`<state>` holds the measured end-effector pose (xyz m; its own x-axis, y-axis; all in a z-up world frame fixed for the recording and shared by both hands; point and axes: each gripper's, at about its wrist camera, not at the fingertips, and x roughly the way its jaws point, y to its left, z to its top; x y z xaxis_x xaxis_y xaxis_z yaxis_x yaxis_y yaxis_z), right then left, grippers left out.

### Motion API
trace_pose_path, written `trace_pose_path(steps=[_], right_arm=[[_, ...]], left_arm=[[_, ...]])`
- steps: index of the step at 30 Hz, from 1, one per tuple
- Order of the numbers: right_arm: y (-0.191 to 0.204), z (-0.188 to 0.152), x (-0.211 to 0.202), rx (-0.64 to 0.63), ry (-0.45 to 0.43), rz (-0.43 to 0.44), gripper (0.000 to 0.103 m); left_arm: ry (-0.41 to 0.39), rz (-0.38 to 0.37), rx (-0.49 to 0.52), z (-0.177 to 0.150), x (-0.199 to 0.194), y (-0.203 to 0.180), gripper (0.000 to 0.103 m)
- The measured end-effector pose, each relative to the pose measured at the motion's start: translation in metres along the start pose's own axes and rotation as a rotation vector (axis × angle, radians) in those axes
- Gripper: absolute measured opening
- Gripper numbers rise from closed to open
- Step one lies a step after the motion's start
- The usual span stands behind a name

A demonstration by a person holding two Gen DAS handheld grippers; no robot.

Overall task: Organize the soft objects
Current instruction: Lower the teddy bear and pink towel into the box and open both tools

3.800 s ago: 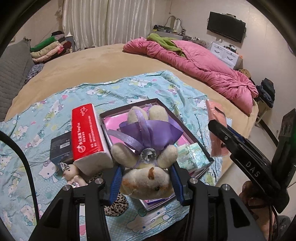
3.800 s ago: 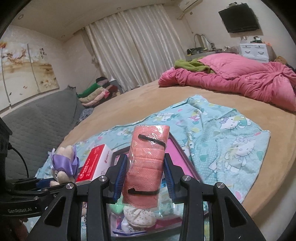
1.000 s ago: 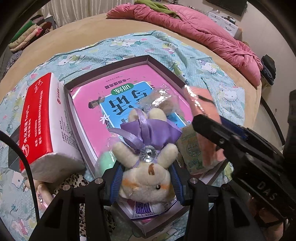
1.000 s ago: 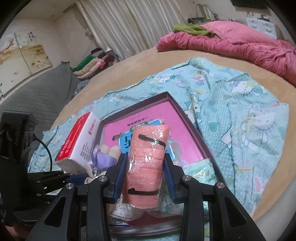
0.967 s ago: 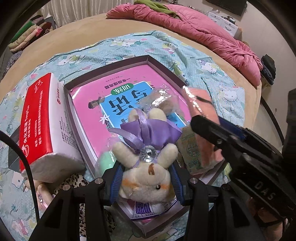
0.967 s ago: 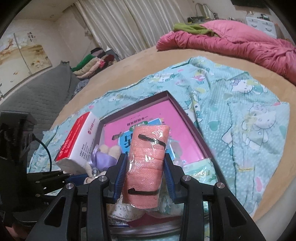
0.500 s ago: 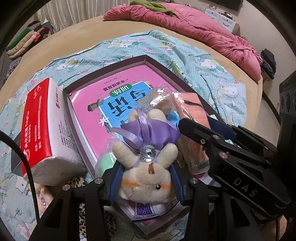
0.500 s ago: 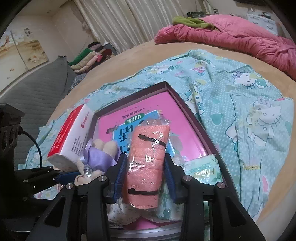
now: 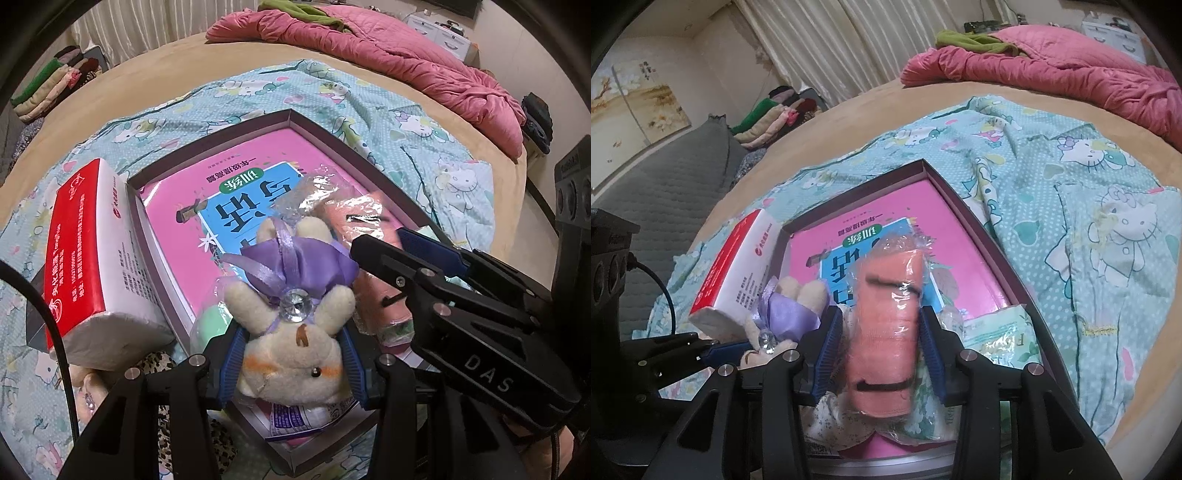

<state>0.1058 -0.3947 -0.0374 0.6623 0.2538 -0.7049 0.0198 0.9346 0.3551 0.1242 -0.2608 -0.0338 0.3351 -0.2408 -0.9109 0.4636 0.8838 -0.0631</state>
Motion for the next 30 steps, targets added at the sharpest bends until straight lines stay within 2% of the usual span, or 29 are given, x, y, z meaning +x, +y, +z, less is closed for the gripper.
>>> trace_pose_path(steps=[8,10,12,15,19,21,27,30], right_arm=[[-0.008,0.002,-0.009,0.037,-0.040,0.007,0.046],[-0.010,0.003,-0.012,0.048,-0.056,0.003,0.049],[-0.012,0.004,-0.015,0.055,-0.074,-0.016,0.058],[-0.016,0.005,-0.019,0.073,-0.090,-0.018,0.059],[-0.019,0.005,-0.019,0.086,-0.097,-0.026,0.062],[-0.020,0.004,-0.020,0.087,-0.098,-0.036,0.068],[-0.021,0.004,-0.022,0.087,-0.113,-0.044,0.073],[-0.020,0.004,-0.023,0.082,-0.115,-0.051,0.074]], left_arm=[[-0.001,0.010,-0.006,0.002,0.001,-0.001,0.049],[-0.005,0.004,-0.010,0.003,0.002,-0.001,0.049],[-0.009,-0.001,-0.012,0.004,0.004,-0.002,0.049],[-0.013,-0.012,-0.025,0.005,0.003,0.000,0.050],[-0.012,-0.039,-0.039,0.005,0.003,0.000,0.056],[-0.015,-0.059,-0.045,0.004,0.003,0.001,0.059],[-0.019,-0.069,-0.057,0.004,0.001,0.002,0.060],[-0.027,-0.088,-0.065,0.003,0.000,0.003,0.066]])
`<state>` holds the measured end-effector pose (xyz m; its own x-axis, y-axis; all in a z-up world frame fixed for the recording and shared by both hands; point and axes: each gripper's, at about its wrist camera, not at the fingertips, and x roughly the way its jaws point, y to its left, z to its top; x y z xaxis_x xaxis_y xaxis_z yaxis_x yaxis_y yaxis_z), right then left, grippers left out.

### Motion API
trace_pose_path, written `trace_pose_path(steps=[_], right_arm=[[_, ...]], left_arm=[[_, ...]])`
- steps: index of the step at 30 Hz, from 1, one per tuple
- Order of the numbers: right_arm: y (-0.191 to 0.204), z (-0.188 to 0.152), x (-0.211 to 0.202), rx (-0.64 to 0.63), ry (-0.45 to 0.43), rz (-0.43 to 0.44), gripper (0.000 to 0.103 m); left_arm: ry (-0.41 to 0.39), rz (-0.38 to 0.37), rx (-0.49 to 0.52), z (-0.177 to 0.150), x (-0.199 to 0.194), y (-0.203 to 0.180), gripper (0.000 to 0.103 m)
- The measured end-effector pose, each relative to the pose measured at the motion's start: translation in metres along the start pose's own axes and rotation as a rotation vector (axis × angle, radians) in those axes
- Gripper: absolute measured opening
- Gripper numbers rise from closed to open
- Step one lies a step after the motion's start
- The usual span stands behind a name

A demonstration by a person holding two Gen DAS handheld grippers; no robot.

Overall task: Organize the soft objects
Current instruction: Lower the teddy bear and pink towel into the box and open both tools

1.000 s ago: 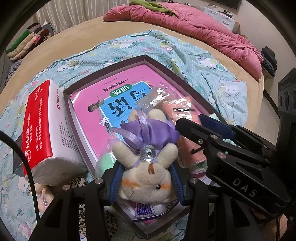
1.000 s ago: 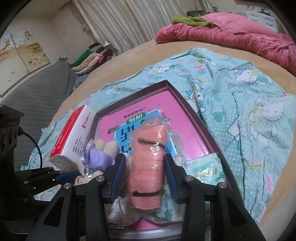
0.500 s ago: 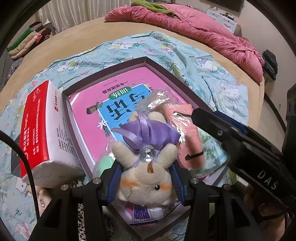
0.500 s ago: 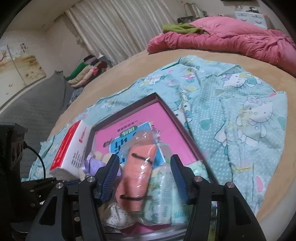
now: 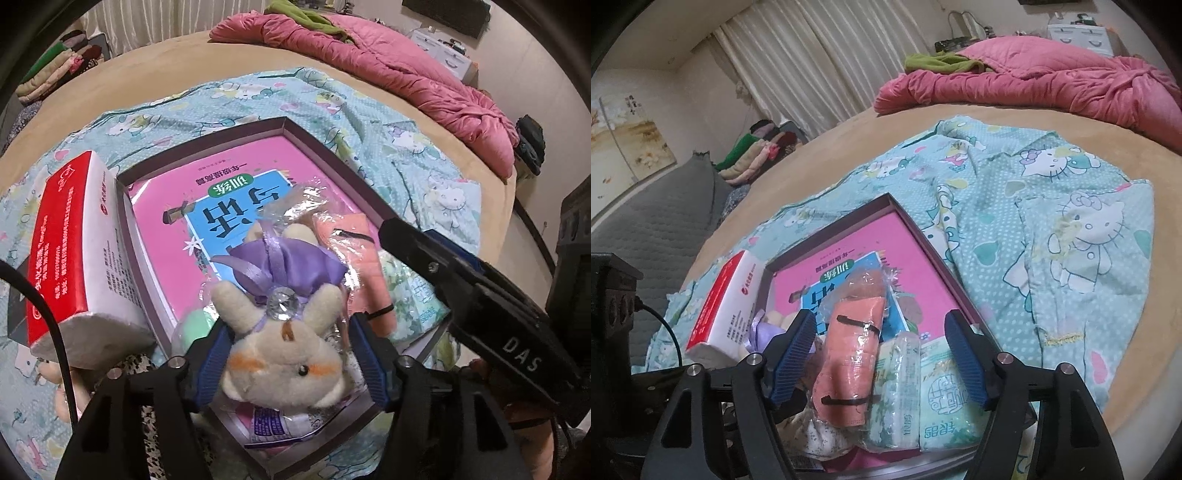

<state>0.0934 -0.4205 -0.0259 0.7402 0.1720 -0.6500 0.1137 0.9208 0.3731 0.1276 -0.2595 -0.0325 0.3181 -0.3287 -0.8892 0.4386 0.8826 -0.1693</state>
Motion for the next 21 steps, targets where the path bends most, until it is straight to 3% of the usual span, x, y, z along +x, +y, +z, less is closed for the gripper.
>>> trace_pose_path(steps=[21], right_arm=[[0.000,-0.001,-0.013,-0.023,-0.042,-0.063,0.078]], left_arm=[[-0.051,0.005,-0.025,-0.004,-0.020,0.006,0.070]])
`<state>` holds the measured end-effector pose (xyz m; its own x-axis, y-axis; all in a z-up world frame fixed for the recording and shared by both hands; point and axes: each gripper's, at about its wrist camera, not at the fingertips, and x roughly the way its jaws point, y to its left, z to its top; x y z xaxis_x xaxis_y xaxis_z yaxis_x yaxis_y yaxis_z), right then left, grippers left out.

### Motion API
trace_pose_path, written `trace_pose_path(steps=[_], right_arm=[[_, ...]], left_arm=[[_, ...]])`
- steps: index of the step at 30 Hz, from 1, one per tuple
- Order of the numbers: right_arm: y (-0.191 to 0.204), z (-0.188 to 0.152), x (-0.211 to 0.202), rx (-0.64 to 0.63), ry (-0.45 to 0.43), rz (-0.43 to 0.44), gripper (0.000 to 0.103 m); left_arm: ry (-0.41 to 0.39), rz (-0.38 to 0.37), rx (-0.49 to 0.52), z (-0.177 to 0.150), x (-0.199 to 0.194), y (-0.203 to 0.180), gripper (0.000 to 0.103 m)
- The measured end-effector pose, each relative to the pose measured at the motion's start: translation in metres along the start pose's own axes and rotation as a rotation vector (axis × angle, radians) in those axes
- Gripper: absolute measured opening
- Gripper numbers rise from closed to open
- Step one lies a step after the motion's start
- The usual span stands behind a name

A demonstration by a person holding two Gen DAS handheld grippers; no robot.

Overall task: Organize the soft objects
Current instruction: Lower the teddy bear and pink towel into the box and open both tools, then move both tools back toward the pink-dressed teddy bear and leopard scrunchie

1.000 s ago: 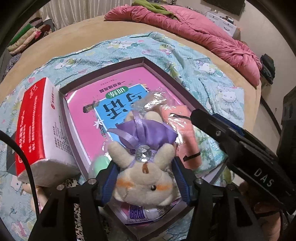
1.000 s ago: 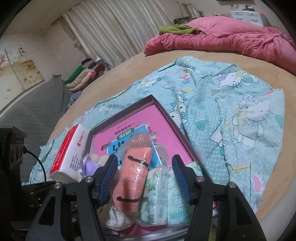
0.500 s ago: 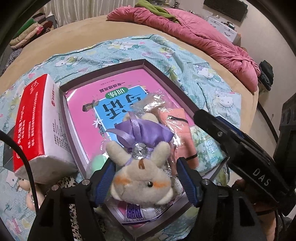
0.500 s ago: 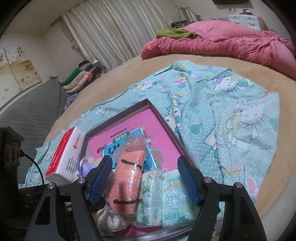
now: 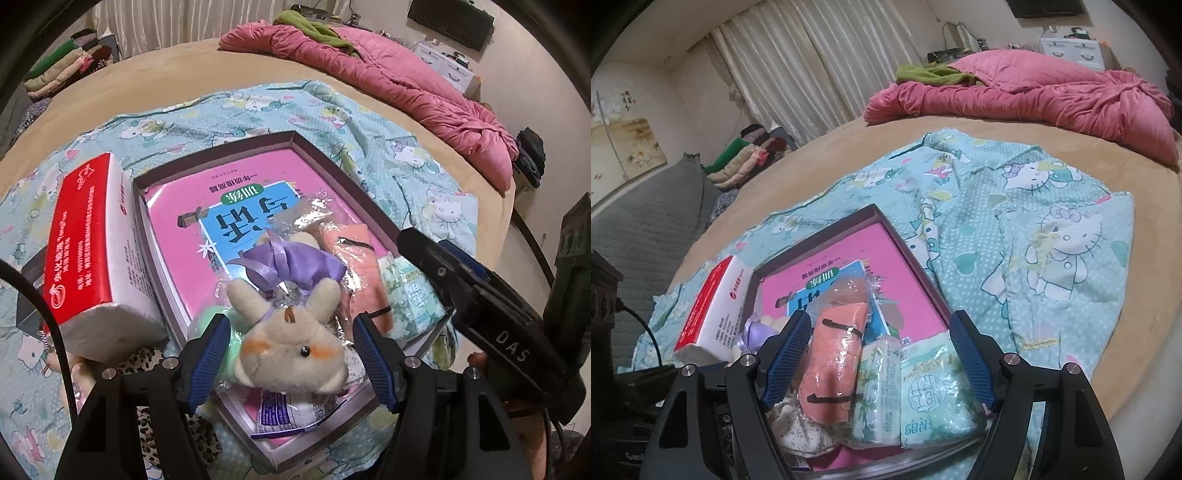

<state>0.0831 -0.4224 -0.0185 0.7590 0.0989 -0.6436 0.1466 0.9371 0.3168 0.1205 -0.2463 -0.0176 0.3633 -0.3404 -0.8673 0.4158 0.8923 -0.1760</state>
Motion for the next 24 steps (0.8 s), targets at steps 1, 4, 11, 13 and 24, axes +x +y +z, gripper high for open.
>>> trace_pose_path(steps=[1,4,11,13,24], right_arm=[[0.001,0.000,-0.001,-0.003,-0.002,-0.002,0.078],[0.003,-0.001,-0.002,-0.013,-0.002,-0.012,0.079],[0.008,-0.001,-0.008,-0.045,-0.019,-0.042,0.079],[0.010,-0.001,-0.010,-0.056,-0.023,-0.056,0.079],[0.025,0.000,-0.027,-0.118,-0.051,-0.111,0.080]], left_arm=[[-0.003,-0.002,-0.001,0.000,-0.002,0.000,0.072],[-0.014,-0.004,-0.004,-0.001,-0.007,0.001,0.074],[-0.059,-0.002,-0.009,-0.003,-0.024,0.003,0.077],[-0.069,0.005,-0.011,-0.003,-0.030,0.003,0.082],[-0.109,0.033,-0.034,-0.008,-0.051,0.012,0.083]])
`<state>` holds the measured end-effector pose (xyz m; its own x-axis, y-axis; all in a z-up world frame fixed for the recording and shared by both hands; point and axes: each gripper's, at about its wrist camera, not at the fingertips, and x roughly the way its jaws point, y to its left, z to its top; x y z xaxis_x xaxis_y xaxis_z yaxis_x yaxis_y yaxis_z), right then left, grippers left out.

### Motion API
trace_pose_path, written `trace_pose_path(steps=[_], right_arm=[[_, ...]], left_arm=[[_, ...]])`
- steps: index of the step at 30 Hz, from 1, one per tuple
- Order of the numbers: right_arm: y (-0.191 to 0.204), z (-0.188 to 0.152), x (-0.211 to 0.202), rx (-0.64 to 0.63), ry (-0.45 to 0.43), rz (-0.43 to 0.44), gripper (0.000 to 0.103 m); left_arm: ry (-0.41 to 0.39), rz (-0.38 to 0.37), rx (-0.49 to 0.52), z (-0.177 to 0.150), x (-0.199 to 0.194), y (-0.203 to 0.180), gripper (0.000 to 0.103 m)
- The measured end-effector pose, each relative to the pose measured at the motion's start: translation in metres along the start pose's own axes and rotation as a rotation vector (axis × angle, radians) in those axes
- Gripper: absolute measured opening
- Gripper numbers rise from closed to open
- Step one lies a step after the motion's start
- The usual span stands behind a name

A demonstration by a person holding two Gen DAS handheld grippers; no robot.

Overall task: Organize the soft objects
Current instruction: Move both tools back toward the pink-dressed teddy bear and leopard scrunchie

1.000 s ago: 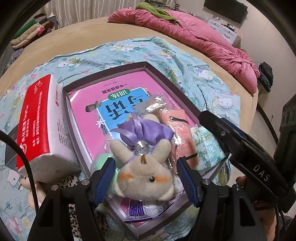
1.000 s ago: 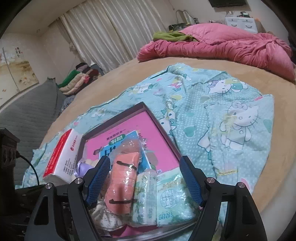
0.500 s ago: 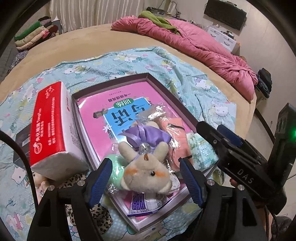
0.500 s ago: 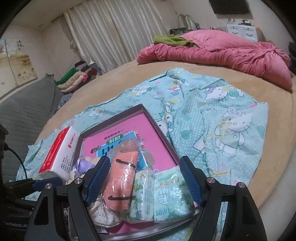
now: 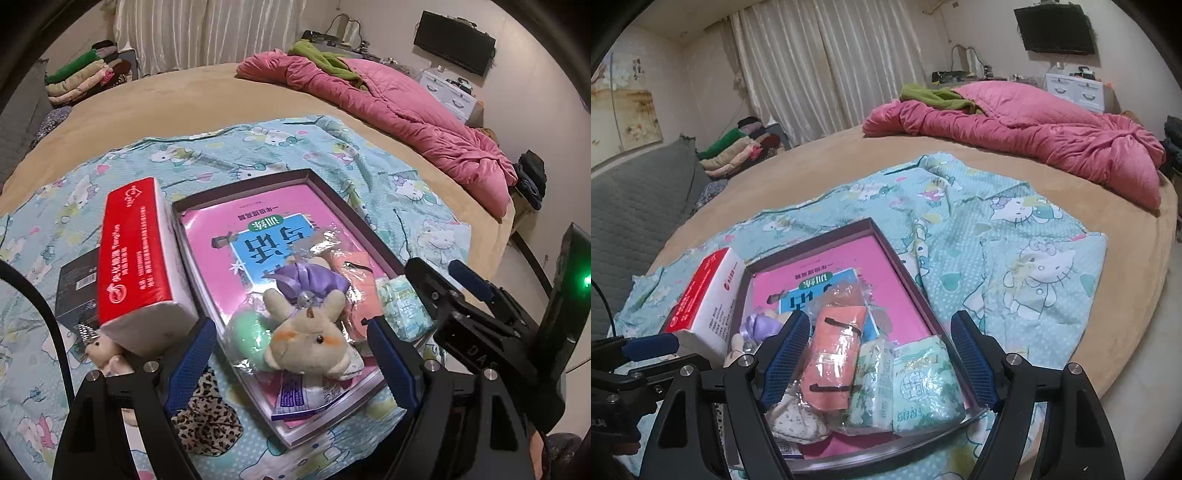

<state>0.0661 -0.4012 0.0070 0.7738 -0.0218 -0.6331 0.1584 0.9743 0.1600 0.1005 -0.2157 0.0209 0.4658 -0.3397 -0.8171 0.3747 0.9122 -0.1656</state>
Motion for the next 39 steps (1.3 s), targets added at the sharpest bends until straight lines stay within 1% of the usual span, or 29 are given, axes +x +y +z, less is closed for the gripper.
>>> trace_pose_path(steps=[3,16,23,26,29,32,36,39], right_arm=[[0.005,0.002,-0.006,-0.017,-0.013,-0.009,0.080],[0.034,0.013,-0.036,-0.080,-0.072,0.005,0.080],[0.057,0.016,-0.053,-0.108,-0.100,0.086,0.080],[0.076,0.014,-0.058,-0.130,-0.089,0.150,0.081],[0.100,0.007,-0.061,-0.181,-0.075,0.209,0.081],[0.120,0.000,-0.059,-0.215,-0.047,0.245,0.081],[0.146,-0.013,-0.055,-0.281,-0.007,0.273,0.081],[0.165,-0.029,-0.046,-0.349,0.050,0.297,0.081]], left_arm=[[-0.015,0.012,-0.002,0.000,-0.007,0.003,0.083],[-0.065,0.090,0.007,-0.001,-0.043,0.015,0.084],[-0.091,0.110,-0.034,-0.001,-0.065,0.040,0.084],[-0.101,0.132,-0.077,-0.003,-0.073,0.062,0.084],[-0.101,0.155,-0.127,-0.008,-0.078,0.089,0.084],[-0.103,0.179,-0.154,-0.014,-0.082,0.109,0.084],[-0.089,0.201,-0.179,-0.026,-0.080,0.128,0.084],[-0.042,0.204,-0.211,-0.037,-0.063,0.146,0.084]])
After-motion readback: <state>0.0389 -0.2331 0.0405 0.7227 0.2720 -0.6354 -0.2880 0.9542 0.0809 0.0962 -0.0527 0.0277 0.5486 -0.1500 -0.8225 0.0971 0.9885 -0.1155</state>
